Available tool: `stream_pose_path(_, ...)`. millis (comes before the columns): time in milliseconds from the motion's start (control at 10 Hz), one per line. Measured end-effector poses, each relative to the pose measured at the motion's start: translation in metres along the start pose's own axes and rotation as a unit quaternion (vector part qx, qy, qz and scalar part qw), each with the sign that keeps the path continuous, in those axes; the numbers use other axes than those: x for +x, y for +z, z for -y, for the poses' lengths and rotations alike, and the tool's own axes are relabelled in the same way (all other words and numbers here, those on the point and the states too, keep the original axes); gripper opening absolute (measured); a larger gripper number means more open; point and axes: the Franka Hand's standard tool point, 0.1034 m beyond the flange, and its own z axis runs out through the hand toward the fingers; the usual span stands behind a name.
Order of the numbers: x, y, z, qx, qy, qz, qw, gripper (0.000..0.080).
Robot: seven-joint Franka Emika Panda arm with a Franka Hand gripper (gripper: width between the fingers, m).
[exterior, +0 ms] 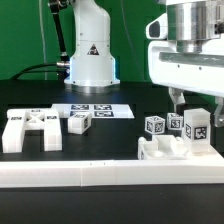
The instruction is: Assemble chair
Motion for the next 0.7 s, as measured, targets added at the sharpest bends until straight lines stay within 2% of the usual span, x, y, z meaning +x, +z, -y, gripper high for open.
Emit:
stream_pose_path(400, -0.0006, 0.0006, 0.0004, 0.001, -0.178, -0.001, 0.984, 0.0649)
stream_pose_path(700, 0.0035, -0.0004, -0.0004, 0.001, -0.310, -0.001, 0.951, 0.0649)
